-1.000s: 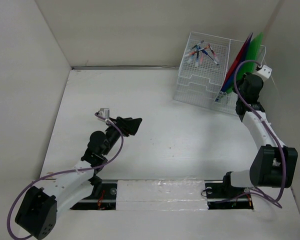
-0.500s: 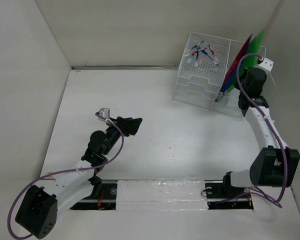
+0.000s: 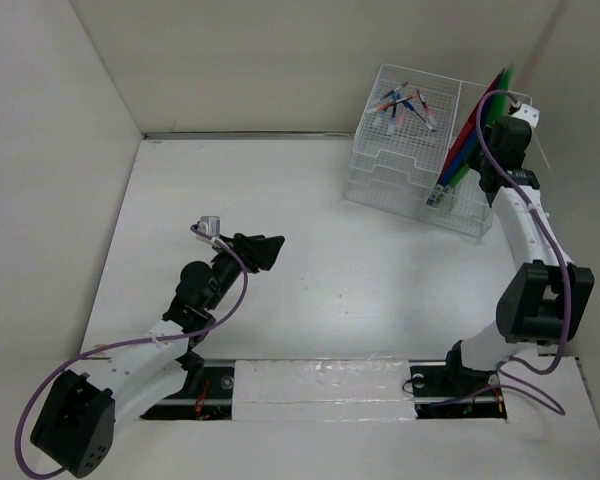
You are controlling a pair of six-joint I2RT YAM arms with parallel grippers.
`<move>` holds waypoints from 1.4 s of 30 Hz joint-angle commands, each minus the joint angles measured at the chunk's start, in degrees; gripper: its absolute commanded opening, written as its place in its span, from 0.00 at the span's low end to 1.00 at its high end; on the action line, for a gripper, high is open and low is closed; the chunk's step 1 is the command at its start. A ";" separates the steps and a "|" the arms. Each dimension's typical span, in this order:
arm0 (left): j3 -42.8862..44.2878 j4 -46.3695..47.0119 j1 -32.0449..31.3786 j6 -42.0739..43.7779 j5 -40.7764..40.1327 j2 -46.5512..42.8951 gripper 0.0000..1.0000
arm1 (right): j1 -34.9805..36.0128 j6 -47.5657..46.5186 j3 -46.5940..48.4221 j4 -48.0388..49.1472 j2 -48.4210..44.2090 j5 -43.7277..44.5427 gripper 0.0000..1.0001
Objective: Organize the desk
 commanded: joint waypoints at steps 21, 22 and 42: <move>0.60 2.24 0.36 1.41 -0.36 0.17 0.73 | 13.67 4.78 -17.29 16.66 -34.35 -5.55 1.00; 0.60 2.07 0.36 1.50 -0.71 0.00 0.73 | 14.82 5.13 -20.09 17.27 -35.15 -7.04 1.00; 1.84 -1.45 0.88 0.80 -8.01 0.88 0.72 | 47.61 -0.40 -46.39 36.79 -33.67 -13.47 1.00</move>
